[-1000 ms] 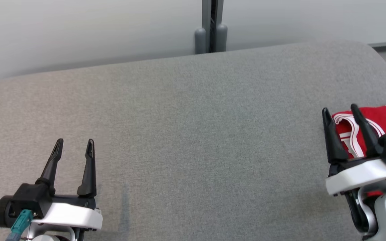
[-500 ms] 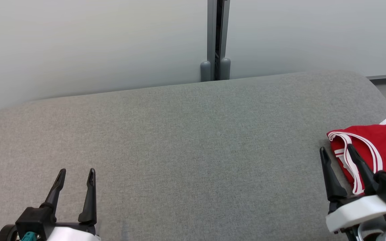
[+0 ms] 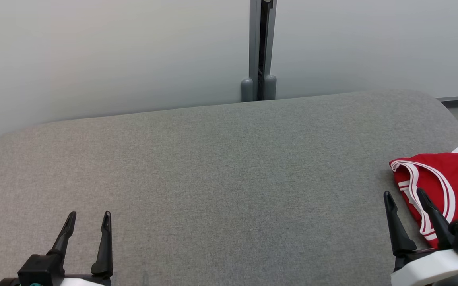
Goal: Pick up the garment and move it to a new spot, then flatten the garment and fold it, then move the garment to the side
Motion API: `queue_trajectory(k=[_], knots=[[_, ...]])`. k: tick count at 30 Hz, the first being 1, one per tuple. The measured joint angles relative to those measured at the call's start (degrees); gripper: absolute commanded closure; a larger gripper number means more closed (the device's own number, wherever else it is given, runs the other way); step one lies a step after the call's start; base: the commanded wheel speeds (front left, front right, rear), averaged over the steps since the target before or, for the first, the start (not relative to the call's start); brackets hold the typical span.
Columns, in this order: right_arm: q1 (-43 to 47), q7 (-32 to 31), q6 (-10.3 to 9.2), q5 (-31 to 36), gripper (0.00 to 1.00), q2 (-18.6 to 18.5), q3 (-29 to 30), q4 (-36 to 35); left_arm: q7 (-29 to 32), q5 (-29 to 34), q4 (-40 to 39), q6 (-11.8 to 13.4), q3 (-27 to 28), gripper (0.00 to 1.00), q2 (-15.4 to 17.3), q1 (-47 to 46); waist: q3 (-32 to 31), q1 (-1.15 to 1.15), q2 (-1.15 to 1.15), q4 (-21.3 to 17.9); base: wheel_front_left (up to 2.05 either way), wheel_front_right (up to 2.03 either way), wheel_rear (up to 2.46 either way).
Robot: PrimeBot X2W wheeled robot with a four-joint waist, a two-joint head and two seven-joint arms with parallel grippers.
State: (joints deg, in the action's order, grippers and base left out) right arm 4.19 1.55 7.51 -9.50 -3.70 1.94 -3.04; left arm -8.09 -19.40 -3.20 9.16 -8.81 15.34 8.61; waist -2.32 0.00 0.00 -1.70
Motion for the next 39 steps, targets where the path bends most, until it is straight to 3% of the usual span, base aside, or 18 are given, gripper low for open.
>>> queue_trajectory(k=[29, 30, 39], knots=[[0.2, 0.2, 0.0, 0.0, 0.0, 0.6, 0.4, 0.4, 1.4, -0.3, -1.1, 2.0, -0.5, 0.0, 0.7, 0.0, 0.7, 0.0, 0.0, 0.3, 0.0, 0.0, 0.0], [0.2, 0.2, 0.0, 0.0, 1.0, 0.6, 0.4, 0.4, 1.4, -0.3, -1.1, 2.0, -0.5, 1.0, 0.8, 0.0, 0.7, 0.0, 0.0, 0.3, 0.0, 0.0, 0.0], [1.1, -0.1, 0.0, -4.7, 1.0, 1.3, 0.0, 3.1, 1.6, -4.5, 0.9, 1.3, -0.7, 1.0, -1.3, 1.1, 0.8, 0.0, 0.0, 0.4, 0.0, 0.0, 0.0]])
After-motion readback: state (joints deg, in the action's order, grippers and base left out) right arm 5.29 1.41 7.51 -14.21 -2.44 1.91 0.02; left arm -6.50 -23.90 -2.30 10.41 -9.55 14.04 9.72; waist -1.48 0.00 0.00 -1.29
